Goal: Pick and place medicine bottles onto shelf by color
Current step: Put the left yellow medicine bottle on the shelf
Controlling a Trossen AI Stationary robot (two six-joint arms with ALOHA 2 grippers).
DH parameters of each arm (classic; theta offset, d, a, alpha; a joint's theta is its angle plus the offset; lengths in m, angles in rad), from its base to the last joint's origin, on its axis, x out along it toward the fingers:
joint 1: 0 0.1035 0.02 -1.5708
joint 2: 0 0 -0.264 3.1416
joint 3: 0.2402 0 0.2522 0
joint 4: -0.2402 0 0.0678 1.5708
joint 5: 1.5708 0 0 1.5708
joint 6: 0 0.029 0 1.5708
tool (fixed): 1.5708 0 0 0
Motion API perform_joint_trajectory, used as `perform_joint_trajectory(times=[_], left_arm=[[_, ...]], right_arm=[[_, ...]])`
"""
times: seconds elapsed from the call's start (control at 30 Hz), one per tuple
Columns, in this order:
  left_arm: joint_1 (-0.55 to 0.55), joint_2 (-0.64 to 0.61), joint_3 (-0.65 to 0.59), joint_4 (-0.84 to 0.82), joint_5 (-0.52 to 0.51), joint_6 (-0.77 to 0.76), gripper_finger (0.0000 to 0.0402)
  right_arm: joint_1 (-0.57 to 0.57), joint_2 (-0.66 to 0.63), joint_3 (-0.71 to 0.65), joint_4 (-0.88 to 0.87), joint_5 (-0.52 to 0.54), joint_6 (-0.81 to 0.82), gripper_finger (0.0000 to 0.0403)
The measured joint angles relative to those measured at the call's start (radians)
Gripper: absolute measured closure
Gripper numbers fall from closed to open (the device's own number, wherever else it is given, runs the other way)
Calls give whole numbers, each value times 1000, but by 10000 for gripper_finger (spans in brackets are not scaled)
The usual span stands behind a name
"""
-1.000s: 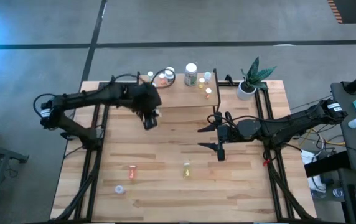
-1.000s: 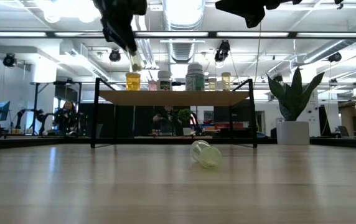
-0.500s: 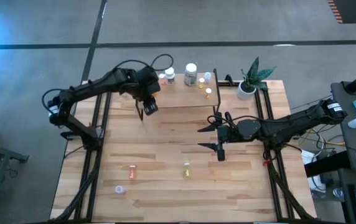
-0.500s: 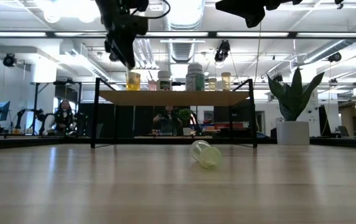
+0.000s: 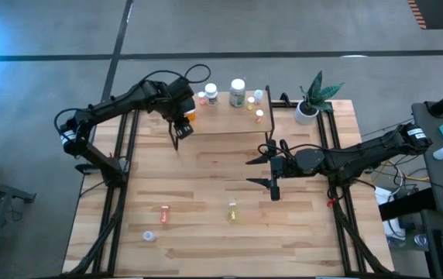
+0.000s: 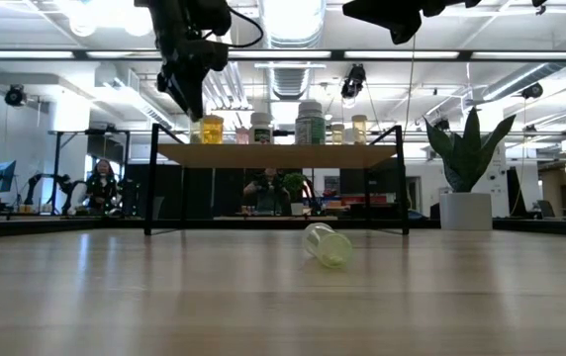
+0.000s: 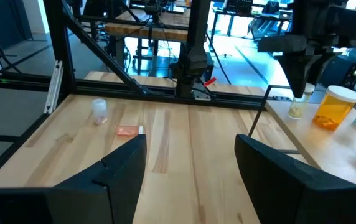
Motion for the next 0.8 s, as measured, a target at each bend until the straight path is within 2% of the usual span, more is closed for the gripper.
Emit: perform_joint_trajectory(times=[0.2,0.53,0.8], left_arm=[[0,8,-8,8,0,2,296],[0,6,-19,0,-28,0,250],[0,-14,-2,-26,-36,1,244]], right_arm=[[0,0,0,0,0,-1,168],[0,0,0,-1,0,4,168],[0,0,0,-1,0,8,168]])
